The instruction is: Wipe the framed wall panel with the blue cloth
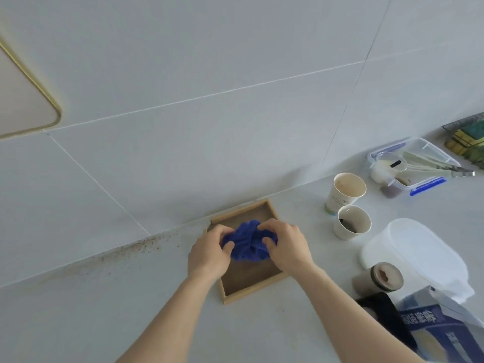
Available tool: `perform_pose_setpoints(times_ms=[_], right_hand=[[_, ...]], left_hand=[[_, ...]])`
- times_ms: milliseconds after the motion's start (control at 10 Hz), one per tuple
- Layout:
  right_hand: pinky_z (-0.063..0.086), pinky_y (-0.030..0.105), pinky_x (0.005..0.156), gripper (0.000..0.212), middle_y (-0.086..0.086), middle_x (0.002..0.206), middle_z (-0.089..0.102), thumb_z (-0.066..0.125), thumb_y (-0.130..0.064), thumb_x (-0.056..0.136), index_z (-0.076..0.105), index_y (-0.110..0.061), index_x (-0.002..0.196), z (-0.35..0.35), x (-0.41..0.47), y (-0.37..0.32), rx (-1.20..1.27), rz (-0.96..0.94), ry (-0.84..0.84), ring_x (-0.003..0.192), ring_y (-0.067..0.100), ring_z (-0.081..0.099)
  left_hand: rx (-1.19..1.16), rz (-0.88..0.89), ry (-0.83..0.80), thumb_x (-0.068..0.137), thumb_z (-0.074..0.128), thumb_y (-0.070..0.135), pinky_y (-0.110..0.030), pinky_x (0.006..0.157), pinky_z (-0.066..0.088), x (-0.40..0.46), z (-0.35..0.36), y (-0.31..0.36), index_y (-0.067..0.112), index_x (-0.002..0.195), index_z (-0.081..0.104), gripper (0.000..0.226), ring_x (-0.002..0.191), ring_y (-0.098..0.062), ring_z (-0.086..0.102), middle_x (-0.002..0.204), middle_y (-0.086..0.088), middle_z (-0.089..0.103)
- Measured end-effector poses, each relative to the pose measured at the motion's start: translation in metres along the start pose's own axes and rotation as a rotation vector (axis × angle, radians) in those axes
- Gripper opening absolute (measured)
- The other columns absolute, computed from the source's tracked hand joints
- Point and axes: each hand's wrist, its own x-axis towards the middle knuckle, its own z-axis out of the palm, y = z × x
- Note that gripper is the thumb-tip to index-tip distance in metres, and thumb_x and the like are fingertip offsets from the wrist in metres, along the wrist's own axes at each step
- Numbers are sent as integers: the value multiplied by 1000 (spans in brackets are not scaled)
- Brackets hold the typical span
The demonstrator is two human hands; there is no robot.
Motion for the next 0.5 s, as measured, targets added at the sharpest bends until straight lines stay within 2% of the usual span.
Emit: perform_pose_setpoints(times_ms=[100, 200, 300, 500], right_hand=[[45, 43, 113, 57, 2, 160, 50, 64, -27, 101, 47, -26, 155, 26, -3, 24, -176, -27, -237, 146, 28, 45], [19, 49, 131, 76, 3, 176, 17, 59, -43, 103, 21, -20, 166, 48, -11, 46, -388, -24, -440, 163, 28, 10], [4, 52, 133, 86, 4, 178, 0, 52, -53, 103, 6, -18, 167, 60, -16, 60, -525, -73, -491, 163, 28, -7], [-7, 51, 131, 93, 6, 178, -7, 40, -76, 95, 8, -26, 167, 58, -17, 55, -525, -48, -369, 162, 31, -17]], left_hand=[[147, 33, -170, 99, 61, 39, -36, 107, 46, -1, 28, -13, 35, 151, 45, 54, 139, -18, 52, 152, 11, 53], [382, 57, -351, 99, 55, 51, -42, 126, 25, -6, 45, -24, 28, 166, 13, 83, 161, -23, 18, 176, 4, 15], [507, 88, -389, 99, 51, 56, -47, 131, 6, -9, 50, -32, 30, 166, -5, 91, 164, -23, -3, 177, 5, -6], [605, 148, -289, 96, 37, 72, -51, 130, -11, -10, 32, -33, 38, 165, -10, 90, 163, -23, -17, 175, 5, -18]])
